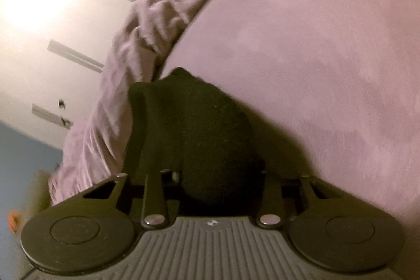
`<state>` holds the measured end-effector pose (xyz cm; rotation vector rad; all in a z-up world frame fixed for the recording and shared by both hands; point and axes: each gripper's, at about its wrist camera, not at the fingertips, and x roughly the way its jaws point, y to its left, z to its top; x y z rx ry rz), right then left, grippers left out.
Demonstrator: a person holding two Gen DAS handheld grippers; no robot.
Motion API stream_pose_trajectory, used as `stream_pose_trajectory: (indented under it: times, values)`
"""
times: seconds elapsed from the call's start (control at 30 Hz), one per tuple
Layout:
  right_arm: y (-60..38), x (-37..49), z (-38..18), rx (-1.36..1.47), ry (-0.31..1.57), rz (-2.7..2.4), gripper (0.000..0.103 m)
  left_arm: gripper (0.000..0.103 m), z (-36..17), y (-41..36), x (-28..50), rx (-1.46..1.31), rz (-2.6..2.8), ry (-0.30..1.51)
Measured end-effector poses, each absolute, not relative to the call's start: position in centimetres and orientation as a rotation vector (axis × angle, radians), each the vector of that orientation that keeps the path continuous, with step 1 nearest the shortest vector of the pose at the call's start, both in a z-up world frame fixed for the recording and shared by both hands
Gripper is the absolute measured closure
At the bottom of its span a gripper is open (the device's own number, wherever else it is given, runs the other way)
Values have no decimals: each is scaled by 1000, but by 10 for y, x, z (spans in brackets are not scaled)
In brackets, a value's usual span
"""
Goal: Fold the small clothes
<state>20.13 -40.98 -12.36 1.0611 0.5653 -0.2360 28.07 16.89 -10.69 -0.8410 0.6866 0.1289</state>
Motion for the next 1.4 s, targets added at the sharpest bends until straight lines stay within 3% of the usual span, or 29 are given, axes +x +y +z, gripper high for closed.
stream_pose_trajectory:
  times: [0.33, 0.43, 0.5, 0.6, 0.8, 1.27, 1.4]
  values:
    - [-403, 192, -112, 897, 564, -270, 72, 80, -99, 175, 265, -780, 131, 662]
    - [-405, 199, -120, 845, 642, -298, 61, 65, -100, 162, 269, -656, 159, 689]
    - [-406, 194, -113, 829, 634, -292, 52, 48, -95, 154, 268, -575, 176, 694]
    - [-403, 182, -93, 692, 620, -317, 48, 39, -95, 149, 267, -550, 204, 728]
    - [-391, 152, -72, 579, 589, -296, 43, 27, -95, 147, 266, -572, 227, 765]
    - [-326, 150, -67, 475, 615, -135, 36, 12, -98, 143, 261, -590, 197, 832]
    - [-317, 160, -71, 486, 622, -110, 36, 11, -101, 144, 260, -619, 166, 827]
